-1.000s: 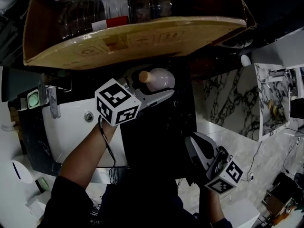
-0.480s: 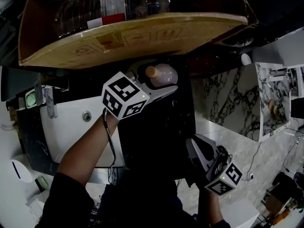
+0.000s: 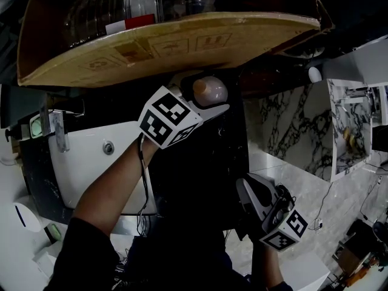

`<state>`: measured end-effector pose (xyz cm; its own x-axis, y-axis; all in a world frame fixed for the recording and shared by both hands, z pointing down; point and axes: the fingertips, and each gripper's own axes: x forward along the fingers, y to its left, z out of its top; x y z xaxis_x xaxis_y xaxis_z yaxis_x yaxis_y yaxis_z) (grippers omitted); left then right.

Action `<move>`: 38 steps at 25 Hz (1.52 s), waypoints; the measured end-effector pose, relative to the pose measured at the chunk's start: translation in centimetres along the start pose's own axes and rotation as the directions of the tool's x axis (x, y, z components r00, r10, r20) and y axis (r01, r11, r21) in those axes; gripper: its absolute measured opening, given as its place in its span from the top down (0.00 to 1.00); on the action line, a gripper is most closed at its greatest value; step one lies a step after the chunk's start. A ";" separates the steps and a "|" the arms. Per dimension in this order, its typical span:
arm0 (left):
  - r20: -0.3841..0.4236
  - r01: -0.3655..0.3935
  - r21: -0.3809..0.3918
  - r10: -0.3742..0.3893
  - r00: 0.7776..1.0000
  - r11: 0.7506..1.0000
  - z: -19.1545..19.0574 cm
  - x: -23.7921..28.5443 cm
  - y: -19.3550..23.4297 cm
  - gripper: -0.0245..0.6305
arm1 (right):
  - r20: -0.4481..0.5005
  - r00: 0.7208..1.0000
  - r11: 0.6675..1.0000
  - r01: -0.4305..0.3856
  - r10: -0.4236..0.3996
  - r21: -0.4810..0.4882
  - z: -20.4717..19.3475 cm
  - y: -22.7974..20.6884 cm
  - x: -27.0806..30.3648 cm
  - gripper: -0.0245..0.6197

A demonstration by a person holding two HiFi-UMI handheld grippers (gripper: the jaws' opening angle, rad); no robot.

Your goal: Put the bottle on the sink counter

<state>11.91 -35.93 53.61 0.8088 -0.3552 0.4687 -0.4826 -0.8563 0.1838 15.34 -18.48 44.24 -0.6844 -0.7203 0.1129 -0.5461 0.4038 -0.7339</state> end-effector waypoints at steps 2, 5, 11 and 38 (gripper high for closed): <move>-0.016 -0.008 0.016 0.009 1.000 1.000 -0.1 0.4 0.1 0.37 | 0.005 1.000 1.000 -0.003 0.003 -0.006 0.1 -0.1 0.0 0.92; -0.043 -0.019 0.042 0.021 0.999 0.999 -0.4 0.9 0.2 0.37 | 0.007 1.000 1.000 -0.001 0.001 -0.005 0.1 -0.2 -0.1 0.92; -0.082 -0.022 0.054 0.027 0.996 0.998 -1.0 1.8 0.3 0.37 | 0.013 1.000 1.000 0.003 -0.003 -0.008 0.3 -0.4 -0.5 0.92; -0.118 -0.057 0.104 0.069 0.991 0.993 -1.4 3.2 0.8 0.37 | 0.006 1.000 1.000 0.015 -0.015 -0.002 0.5 -1.0 -0.8 0.92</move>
<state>13.69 -37.21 56.48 0.7284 -0.3670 0.5786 -0.4902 -0.8691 0.0658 16.66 -18.54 44.54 -0.6734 -0.7296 0.1196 -0.5572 0.3944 -0.7308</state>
